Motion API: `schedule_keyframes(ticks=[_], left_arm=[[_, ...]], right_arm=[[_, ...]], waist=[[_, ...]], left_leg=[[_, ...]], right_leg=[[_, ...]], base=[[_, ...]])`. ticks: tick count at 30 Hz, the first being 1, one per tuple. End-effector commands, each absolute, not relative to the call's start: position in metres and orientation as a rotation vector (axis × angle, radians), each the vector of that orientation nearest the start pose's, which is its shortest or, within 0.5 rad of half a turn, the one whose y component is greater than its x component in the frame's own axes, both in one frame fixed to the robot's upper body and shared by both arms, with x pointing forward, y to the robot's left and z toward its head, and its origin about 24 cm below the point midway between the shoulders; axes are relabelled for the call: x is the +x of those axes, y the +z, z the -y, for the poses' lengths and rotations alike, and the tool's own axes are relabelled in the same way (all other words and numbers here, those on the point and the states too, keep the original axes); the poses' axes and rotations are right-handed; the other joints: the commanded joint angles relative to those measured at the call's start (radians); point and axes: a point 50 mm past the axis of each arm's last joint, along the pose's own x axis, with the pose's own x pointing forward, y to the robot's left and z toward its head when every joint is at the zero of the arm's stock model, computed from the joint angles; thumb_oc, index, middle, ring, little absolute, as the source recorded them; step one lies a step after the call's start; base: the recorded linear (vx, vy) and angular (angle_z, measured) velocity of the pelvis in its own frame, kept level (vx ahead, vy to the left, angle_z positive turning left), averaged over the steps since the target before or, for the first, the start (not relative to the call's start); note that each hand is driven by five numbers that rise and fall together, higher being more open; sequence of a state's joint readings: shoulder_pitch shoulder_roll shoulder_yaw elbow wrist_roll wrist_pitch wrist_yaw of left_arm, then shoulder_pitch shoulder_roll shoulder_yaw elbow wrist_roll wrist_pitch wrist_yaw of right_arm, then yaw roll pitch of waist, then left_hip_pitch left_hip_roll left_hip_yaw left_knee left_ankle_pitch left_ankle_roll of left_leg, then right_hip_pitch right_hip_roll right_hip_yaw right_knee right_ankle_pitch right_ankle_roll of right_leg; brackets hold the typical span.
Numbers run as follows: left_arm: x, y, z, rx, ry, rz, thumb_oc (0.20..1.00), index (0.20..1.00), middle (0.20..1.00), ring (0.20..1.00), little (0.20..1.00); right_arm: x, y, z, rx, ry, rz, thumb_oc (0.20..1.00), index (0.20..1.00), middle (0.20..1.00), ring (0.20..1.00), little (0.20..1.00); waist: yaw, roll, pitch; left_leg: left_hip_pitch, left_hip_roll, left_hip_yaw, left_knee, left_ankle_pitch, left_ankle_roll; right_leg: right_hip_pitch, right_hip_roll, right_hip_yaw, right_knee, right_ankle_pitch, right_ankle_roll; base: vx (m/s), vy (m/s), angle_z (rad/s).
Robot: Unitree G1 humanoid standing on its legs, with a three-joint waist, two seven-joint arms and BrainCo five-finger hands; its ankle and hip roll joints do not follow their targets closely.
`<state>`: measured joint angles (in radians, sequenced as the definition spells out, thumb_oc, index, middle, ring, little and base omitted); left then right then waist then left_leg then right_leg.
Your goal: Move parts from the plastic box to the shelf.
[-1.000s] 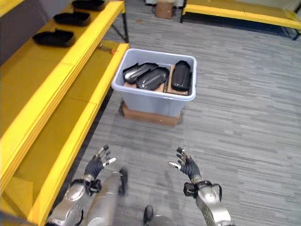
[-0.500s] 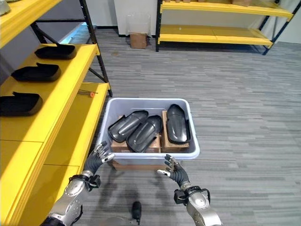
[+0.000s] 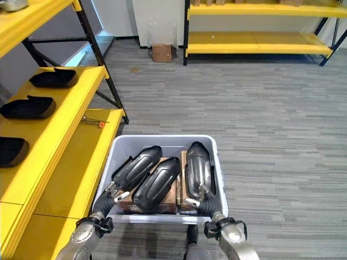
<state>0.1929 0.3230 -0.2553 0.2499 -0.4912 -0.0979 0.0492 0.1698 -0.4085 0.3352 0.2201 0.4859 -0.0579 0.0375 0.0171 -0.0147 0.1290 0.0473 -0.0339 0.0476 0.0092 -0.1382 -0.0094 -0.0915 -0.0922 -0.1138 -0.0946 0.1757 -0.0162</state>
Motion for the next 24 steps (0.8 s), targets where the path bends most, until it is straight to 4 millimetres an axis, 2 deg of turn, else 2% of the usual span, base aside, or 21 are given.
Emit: schedule_keyframes(ticks=[1,12,14,16,18,20,21,22,24], left_arm=[[0.195,-0.032,-0.191,-0.136,-0.025,-0.313,1.0,1.0,1.0,1.0,1.0],[0.195,-0.035,-0.189,-0.147,-0.024,-0.327,1.0,1.0,1.0,1.0,1.0],[0.197,-0.033,-0.188,-0.152,-0.021,-0.317,1.0,1.0,1.0,1.0,1.0],[0.203,-0.03,-0.186,-0.154,-0.027,-0.301,1.0,1.0,1.0,1.0,1.0],[0.21,-0.025,-0.184,-0.159,-0.039,-0.276,1.0,1.0,1.0,1.0,1.0],[0.212,-0.023,-0.182,-0.169,-0.044,-0.267,1.0,1.0,1.0,1.0,1.0],[0.212,-0.023,-0.181,-0.174,-0.044,-0.268,1.0,1.0,1.0,1.0,1.0],[0.212,-0.024,-0.18,-0.181,-0.041,-0.27,1.0,1.0,1.0,1.0,1.0],[0.212,-0.024,-0.177,-0.187,-0.044,-0.268,1.0,1.0,1.0,1.0,1.0]], right_arm=[[0.189,-0.037,0.171,0.099,0.235,-0.379,1.0,1.0,1.0,1.0,1.0],[0.192,-0.034,0.174,0.094,0.229,-0.364,1.0,1.0,1.0,1.0,1.0],[0.196,-0.031,0.174,0.088,0.231,-0.346,1.0,1.0,1.0,1.0,1.0],[0.201,-0.027,0.175,0.083,0.226,-0.327,1.0,1.0,1.0,1.0,1.0],[0.206,-0.024,0.178,0.078,0.217,-0.308,1.0,1.0,1.0,1.0,1.0],[0.207,-0.023,0.179,0.069,0.216,-0.305,1.0,1.0,1.0,1.0,1.0],[0.208,-0.024,0.179,0.07,0.214,-0.305,1.0,1.0,1.0,1.0,1.0],[0.207,-0.025,0.179,0.076,0.207,-0.31,1.0,1.0,1.0,1.0,1.0],[0.206,-0.025,0.179,0.09,0.194,-0.31,1.0,1.0,1.0,1.0,1.0]], waist=[[-0.01,0.02,-0.03],[-0.015,0.026,-0.033],[-0.016,0.022,-0.021],[-0.019,0.012,0.006],[-0.017,-0.004,0.041],[-0.008,-0.012,0.047],[-0.008,-0.012,0.041],[-0.013,-0.015,0.032],[-0.018,-0.016,0.023]], left_leg=[[-0.015,0.02,-0.002,-0.096,0.172,0.0],[-0.01,0.04,-0.01,-0.096,0.184,-0.023],[-0.023,0.05,-0.014,-0.063,0.185,-0.033],[-0.089,0.051,-0.015,0.059,0.182,-0.059],[-0.167,0.045,-0.022,0.199,0.207,-0.096],[-0.171,0.04,-0.065,0.225,0.194,-0.088],[-0.161,0.05,-0.079,0.192,0.183,-0.077],[-0.148,0.085,-0.081,0.148,0.176,-0.074],[-0.131,0.181,-0.056,0.061,0.214,-0.077]], right_leg=[[0.097,-0.012,-0.017,0.057,-0.102,0.125],[0.12,0.007,-0.029,0.058,-0.129,0.106],[0.117,0.013,-0.028,0.077,-0.146,0.094],[0.114,0.008,-0.036,0.087,-0.151,0.083],[0.104,0.002,-0.045,0.106,-0.151,0.072],[0.091,0.005,-0.036,0.117,-0.149,0.068],[0.088,0.007,-0.03,0.116,-0.15,0.071],[0.088,0.003,-0.021,0.113,-0.153,0.075],[0.086,-0.017,-0.023,0.125,-0.169,0.085]], base=[[-0.01,-0.063,-0.15],[-0.02,-0.064,0.07],[-0.08,-0.113,0.15],[-0.15,-0.1,0.12],[-0.17,-0.102,0.28],[-0.05,-0.025,0.44],[0.05,0.041,0.11],[0.09,0.085,-0.14],[0.09,0.149,-0.11]])
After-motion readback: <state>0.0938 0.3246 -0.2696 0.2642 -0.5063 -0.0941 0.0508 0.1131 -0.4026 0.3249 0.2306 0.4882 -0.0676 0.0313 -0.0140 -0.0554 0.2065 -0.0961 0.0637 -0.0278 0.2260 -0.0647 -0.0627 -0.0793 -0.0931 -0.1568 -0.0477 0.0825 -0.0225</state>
